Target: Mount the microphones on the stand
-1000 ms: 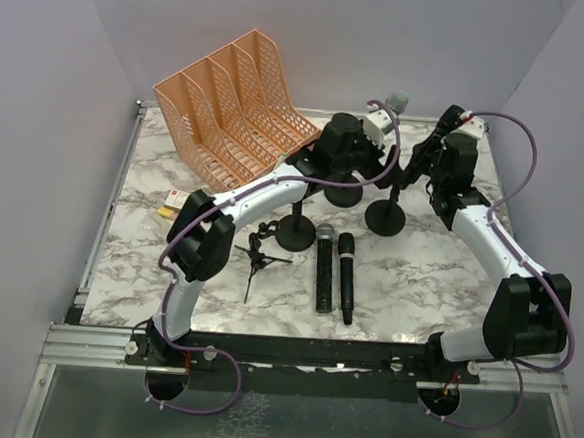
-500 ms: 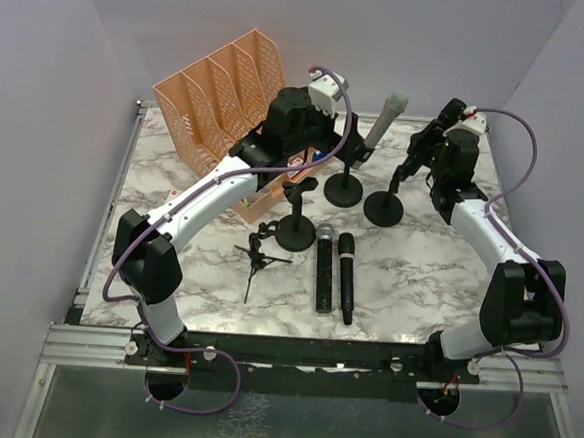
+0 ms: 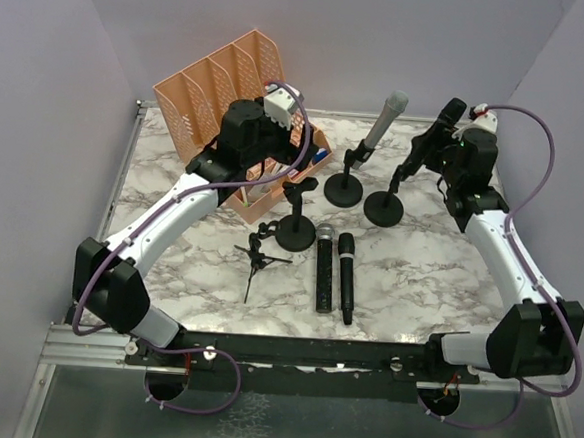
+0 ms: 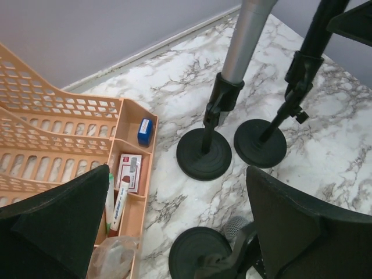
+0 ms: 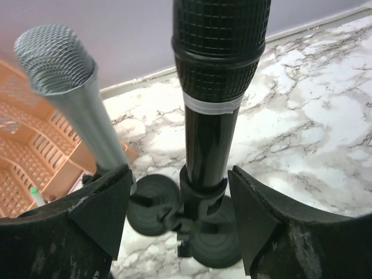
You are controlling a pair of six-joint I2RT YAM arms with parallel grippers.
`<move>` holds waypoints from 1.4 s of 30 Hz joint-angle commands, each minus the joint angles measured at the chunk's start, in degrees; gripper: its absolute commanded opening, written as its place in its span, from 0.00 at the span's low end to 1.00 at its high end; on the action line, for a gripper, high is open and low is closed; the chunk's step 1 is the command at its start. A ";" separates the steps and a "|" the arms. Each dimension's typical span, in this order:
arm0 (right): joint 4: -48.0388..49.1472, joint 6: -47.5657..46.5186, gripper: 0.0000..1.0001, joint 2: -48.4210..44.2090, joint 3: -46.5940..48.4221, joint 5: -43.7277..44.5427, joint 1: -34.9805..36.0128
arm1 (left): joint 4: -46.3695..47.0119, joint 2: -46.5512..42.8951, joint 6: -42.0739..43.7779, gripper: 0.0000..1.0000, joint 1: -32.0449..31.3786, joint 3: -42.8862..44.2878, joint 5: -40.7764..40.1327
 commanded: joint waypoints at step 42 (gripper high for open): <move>19.73 -1.75 0.65 6.85 -15.08 2.60 39.84 | -1.17 -29.18 -16.07 0.86 3.41 -26.84 0.92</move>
